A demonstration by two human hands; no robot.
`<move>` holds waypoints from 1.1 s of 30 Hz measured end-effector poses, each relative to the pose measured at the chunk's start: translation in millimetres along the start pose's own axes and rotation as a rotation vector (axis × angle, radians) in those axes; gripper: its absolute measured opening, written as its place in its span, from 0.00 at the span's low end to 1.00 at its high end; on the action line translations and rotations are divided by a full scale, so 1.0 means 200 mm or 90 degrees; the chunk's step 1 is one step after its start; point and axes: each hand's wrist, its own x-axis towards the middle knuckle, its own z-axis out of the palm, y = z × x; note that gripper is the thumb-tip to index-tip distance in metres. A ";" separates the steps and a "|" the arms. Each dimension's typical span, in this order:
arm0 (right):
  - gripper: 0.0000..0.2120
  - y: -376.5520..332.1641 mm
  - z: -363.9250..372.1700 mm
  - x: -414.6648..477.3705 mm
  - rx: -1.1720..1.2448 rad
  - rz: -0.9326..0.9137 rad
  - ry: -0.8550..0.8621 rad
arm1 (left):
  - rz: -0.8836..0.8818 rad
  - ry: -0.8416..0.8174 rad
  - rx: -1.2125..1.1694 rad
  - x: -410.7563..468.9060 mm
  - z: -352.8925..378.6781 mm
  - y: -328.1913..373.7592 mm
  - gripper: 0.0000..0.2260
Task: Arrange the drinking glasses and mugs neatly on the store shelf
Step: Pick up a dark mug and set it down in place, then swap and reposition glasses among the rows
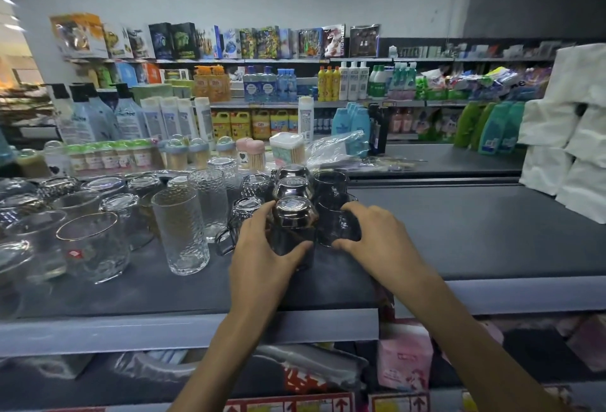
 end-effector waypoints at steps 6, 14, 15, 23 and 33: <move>0.31 0.01 0.01 0.00 0.000 -0.002 0.012 | -0.017 -0.017 -0.023 -0.01 0.00 -0.01 0.38; 0.31 0.01 0.02 -0.01 -0.007 -0.003 0.029 | -0.025 -0.021 -0.034 -0.02 0.00 -0.03 0.37; 0.32 0.01 0.01 -0.02 -0.010 -0.002 0.027 | -0.024 -0.022 -0.035 -0.02 0.00 -0.03 0.37; 0.24 -0.06 -0.02 -0.15 0.007 -0.039 0.199 | -0.018 -0.009 -0.032 -0.08 -0.07 -0.05 0.33; 0.16 -0.40 0.01 -0.20 0.158 -0.209 0.228 | 0.074 0.048 0.025 -0.13 -0.41 -0.04 0.20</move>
